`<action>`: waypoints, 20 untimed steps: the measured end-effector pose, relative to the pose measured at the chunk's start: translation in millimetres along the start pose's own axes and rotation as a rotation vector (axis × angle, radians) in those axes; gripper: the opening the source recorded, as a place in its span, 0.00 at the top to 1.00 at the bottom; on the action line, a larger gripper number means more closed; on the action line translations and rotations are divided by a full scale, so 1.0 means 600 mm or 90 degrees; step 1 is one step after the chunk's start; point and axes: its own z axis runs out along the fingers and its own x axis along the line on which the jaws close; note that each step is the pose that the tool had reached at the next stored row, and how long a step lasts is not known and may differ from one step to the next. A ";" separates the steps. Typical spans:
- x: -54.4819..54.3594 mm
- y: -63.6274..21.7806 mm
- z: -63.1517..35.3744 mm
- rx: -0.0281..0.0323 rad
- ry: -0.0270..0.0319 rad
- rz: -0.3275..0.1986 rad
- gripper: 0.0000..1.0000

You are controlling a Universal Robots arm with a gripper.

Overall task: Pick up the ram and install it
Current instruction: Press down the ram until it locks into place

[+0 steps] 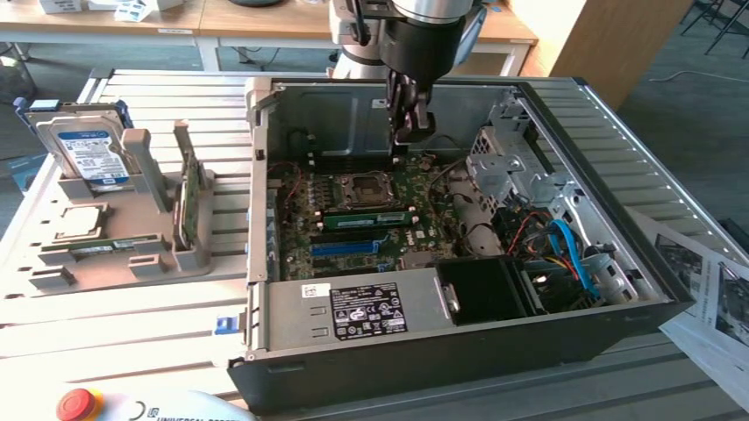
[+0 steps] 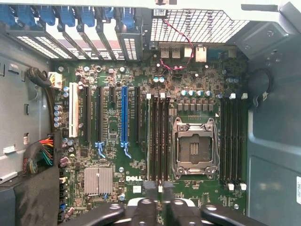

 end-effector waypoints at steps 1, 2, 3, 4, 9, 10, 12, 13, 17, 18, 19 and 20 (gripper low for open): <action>0.000 0.000 0.000 0.0000 0.0000 0.000 0.83; 0.000 0.000 0.000 0.0000 0.0000 0.000 0.89; 0.000 0.000 0.000 0.0000 0.0000 0.000 0.89; 0.000 0.000 0.000 0.0000 0.0000 0.000 0.89; 0.000 0.000 0.000 0.0000 0.0000 0.000 0.89; 0.000 0.000 0.000 0.0000 0.0000 0.000 0.89; 0.000 0.000 0.000 0.0000 0.0000 0.000 0.89; 0.000 0.000 0.000 0.0000 0.0000 0.000 0.89; 0.000 0.000 0.000 0.0000 -0.0001 0.000 0.89; 0.000 0.000 0.000 0.0000 0.0000 0.000 0.89; 0.000 -0.001 0.000 -0.0001 0.0000 0.000 0.89; 0.000 -0.003 0.000 0.0000 -0.0001 0.000 0.89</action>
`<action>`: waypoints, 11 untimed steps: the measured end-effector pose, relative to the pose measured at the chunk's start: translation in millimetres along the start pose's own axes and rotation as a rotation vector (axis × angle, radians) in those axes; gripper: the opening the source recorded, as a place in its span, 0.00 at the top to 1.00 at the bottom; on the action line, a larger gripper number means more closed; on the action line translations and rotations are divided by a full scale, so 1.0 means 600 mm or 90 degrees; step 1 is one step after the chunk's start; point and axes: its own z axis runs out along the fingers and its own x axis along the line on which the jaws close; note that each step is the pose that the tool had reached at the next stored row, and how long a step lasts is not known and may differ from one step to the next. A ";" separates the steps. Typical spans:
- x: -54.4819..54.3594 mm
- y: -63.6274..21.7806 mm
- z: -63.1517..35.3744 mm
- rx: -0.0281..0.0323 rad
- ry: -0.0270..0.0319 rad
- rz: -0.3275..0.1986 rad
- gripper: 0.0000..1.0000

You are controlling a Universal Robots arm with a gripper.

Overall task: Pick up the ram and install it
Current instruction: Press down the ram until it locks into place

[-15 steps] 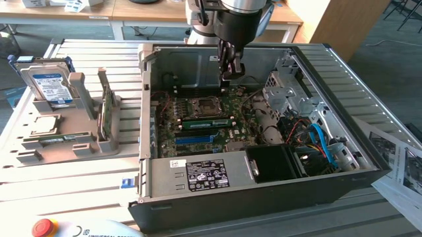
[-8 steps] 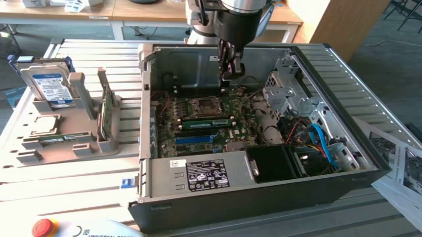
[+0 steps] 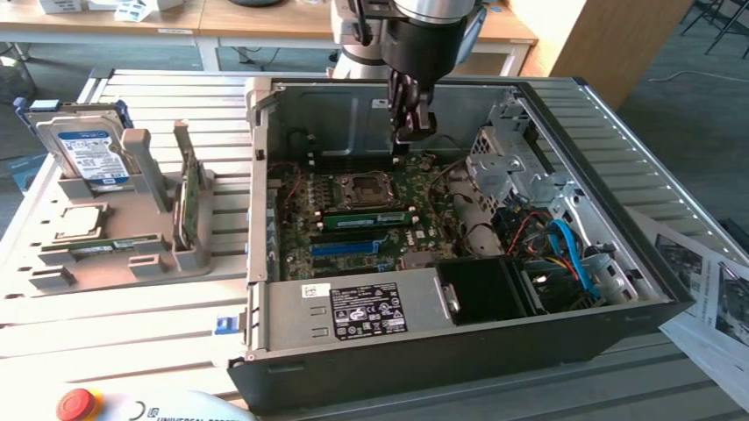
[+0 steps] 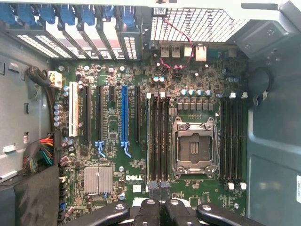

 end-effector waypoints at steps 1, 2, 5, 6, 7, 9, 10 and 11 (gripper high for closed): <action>0.000 -0.002 0.000 0.0000 0.0000 0.000 0.89; 0.000 -0.003 0.000 0.0000 0.0001 0.000 0.89; 0.000 -0.006 0.000 -0.0001 0.0001 0.000 0.89; 0.000 -0.007 0.000 -0.0001 0.0001 0.000 0.89; 0.000 -0.008 0.000 -0.0001 0.0000 0.000 0.89; 0.001 -0.010 0.000 -0.0002 0.0000 0.000 0.89; 0.001 -0.012 0.000 -0.0002 0.0000 0.000 0.89; 0.001 -0.013 0.000 -0.0002 0.0000 0.000 0.89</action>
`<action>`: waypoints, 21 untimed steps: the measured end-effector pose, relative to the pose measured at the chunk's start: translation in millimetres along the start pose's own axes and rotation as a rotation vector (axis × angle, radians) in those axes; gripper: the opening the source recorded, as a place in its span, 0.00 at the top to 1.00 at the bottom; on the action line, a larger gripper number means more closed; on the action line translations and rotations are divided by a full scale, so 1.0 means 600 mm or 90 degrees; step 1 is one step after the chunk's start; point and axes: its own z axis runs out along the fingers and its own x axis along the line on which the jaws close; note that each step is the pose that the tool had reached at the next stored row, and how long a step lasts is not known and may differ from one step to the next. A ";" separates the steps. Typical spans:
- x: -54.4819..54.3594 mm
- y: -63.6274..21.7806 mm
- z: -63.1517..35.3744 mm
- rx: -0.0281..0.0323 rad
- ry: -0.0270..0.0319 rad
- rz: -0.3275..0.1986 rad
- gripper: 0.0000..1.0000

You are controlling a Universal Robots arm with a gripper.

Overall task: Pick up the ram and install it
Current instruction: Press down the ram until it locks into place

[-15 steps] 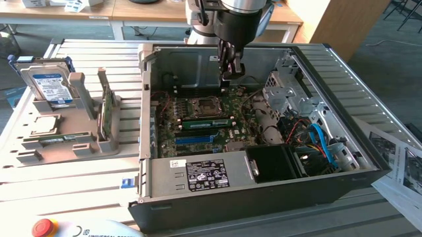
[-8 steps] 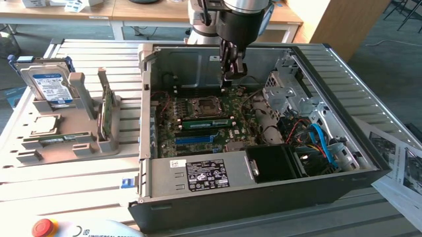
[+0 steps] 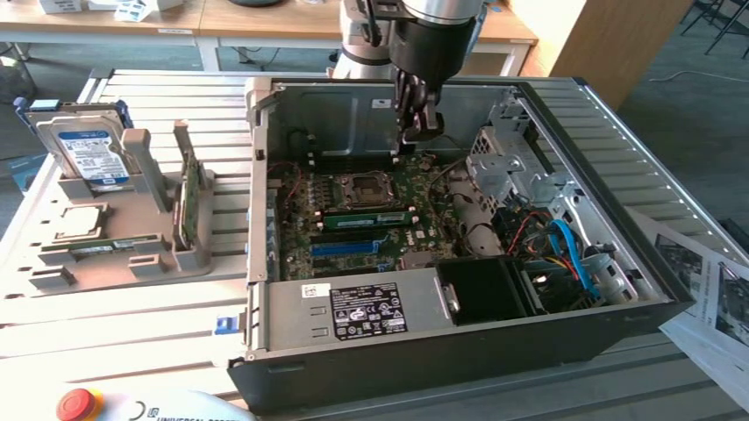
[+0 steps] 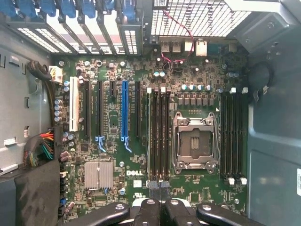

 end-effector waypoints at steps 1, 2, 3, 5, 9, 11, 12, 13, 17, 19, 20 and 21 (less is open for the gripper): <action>0.000 -0.002 0.000 0.0000 0.0000 0.000 0.89; 0.001 -0.003 0.000 0.0000 0.0000 0.000 0.89; 0.001 -0.005 0.000 -0.0001 0.0000 0.000 0.89; 0.002 -0.010 0.000 -0.0004 0.0000 0.000 0.89; 0.003 -0.018 0.000 -0.0010 0.0001 0.000 0.89; 0.003 -0.023 0.000 -0.0014 0.0000 0.000 0.89; 0.004 -0.026 0.000 -0.0016 0.0001 0.000 0.89; 0.004 -0.028 0.000 -0.0018 0.0001 0.000 0.89; 0.005 -0.038 0.000 -0.0042 0.0001 0.000 0.89; 0.005 -0.042 0.000 -0.0049 0.0001 0.000 0.89; 0.005 -0.045 0.000 -0.0053 0.0001 0.000 0.89; 0.005 -0.047 0.000 -0.0056 0.0001 0.000 0.89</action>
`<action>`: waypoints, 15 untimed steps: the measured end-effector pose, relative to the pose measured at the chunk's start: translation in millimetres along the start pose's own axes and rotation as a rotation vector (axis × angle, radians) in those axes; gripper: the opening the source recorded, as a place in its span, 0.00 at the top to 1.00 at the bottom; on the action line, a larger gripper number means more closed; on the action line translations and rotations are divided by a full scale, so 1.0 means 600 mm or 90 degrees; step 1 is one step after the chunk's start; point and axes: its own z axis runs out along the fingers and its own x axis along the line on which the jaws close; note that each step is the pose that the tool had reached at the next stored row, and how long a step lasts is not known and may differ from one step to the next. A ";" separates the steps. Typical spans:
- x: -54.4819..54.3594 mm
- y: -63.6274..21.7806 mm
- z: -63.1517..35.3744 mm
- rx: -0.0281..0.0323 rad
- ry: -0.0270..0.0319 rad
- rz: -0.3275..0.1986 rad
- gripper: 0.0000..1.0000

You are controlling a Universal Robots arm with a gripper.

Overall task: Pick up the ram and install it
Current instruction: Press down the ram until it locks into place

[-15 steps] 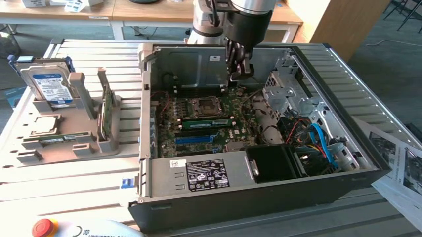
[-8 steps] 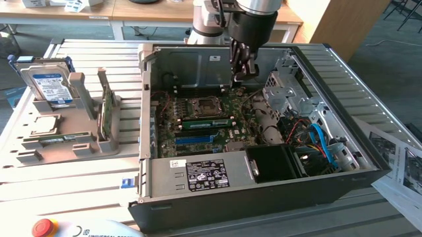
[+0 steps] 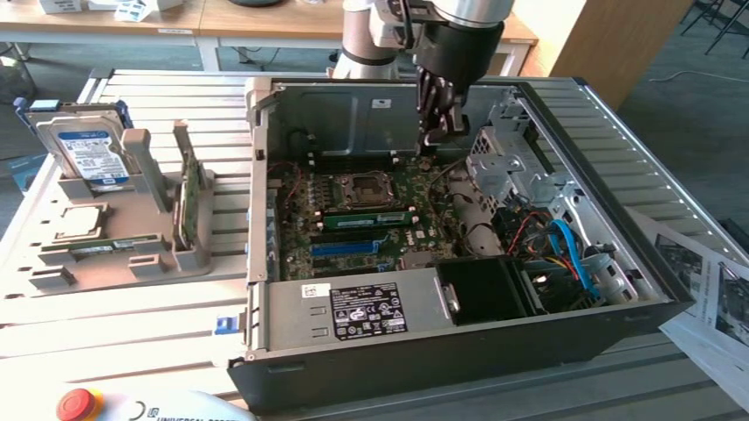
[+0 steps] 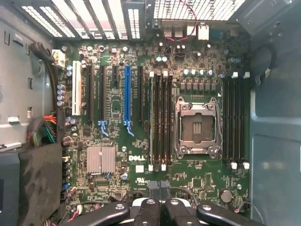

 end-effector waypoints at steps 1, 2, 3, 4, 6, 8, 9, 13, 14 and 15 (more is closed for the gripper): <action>0.000 -0.002 0.000 -0.0003 0.0000 0.000 0.89; 0.000 -0.005 0.000 -0.0005 0.0000 0.000 0.89; 0.000 -0.007 0.000 -0.0007 0.0000 0.000 0.89; 0.000 -0.008 0.000 -0.0009 0.0000 0.000 0.89; 0.000 -0.010 0.000 -0.0009 0.0000 0.000 0.89; 0.000 -0.010 0.000 -0.0009 0.0000 0.000 0.89; 0.000 -0.010 0.000 -0.0009 0.0000 0.000 0.89; 0.000 -0.010 0.001 -0.0008 -0.0001 0.000 0.89; 0.000 -0.010 0.002 -0.0008 0.0000 0.000 0.89; 0.000 -0.010 0.003 -0.0007 0.0000 0.000 0.89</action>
